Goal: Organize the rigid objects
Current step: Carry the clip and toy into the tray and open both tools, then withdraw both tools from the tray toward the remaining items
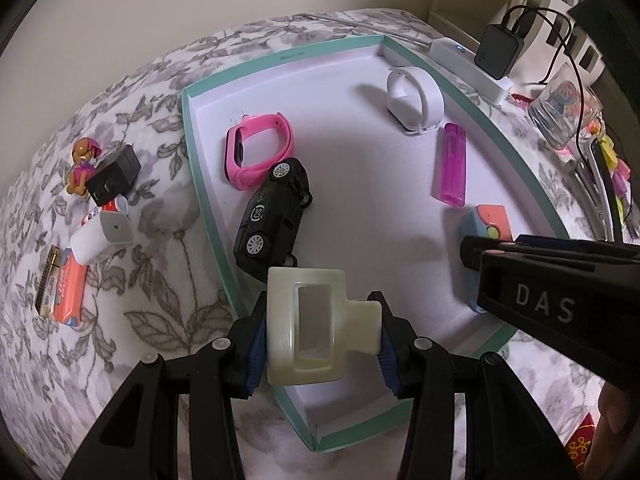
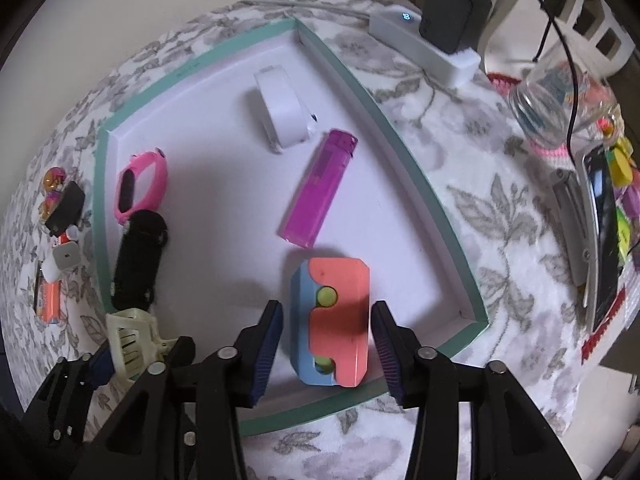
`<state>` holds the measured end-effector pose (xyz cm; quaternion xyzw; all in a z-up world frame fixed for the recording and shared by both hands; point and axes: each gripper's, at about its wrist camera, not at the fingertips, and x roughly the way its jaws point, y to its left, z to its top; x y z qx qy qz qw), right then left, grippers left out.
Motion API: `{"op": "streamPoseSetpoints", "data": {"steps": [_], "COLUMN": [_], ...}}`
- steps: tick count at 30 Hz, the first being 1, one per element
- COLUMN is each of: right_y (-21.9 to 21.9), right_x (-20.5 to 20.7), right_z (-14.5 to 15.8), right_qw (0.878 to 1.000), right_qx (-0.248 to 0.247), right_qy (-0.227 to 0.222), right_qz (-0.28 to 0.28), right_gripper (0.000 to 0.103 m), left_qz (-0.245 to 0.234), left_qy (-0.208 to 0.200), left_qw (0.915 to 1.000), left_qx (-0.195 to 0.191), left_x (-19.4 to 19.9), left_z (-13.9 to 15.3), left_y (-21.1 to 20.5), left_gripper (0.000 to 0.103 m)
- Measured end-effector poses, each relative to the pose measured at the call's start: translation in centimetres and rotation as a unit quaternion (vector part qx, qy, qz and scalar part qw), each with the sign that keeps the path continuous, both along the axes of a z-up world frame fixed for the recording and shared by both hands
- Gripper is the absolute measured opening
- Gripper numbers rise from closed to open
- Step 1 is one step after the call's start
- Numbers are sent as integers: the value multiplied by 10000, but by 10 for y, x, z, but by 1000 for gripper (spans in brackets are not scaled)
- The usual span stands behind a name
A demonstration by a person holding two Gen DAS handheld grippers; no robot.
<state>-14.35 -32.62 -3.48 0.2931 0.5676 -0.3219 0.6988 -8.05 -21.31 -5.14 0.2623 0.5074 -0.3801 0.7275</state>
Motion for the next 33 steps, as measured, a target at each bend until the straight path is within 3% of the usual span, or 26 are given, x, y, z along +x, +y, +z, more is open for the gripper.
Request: {"op": "streamPoseSetpoints", "data": {"steps": [7,11,22,25,27,33], "right_y": [-1,-4,-2,5,12,38], "right_x": [-4,-9,-10,-2,5,30], "right_z": [27,47,69,66,66,66], "right_qw": [9994,9980,9948,9951,9947,9919], "right_qx": [-251,-412,-719,-760,-810,-875], "right_qy": [-250,-467,-701,-632,-606,-644], "right_qz": [-45,-116,-136,24,167,658], "right_gripper": [57,57,59,60,60,66], "left_qz": [51,130,777,1137,1469,2312], "left_qy": [29,-7,-41,39,140,232], "left_qw": [9998,9994,9949,9910,9858,9697], "left_qx": [-165,-316,-641,-709,-797,-756], "left_x": [3,6,36,53,68,102], "left_z": [11,21,47,51,54,58], "left_y": [2,5,26,39,54,97], "left_gripper": [50,59,60,65,76,76]}}
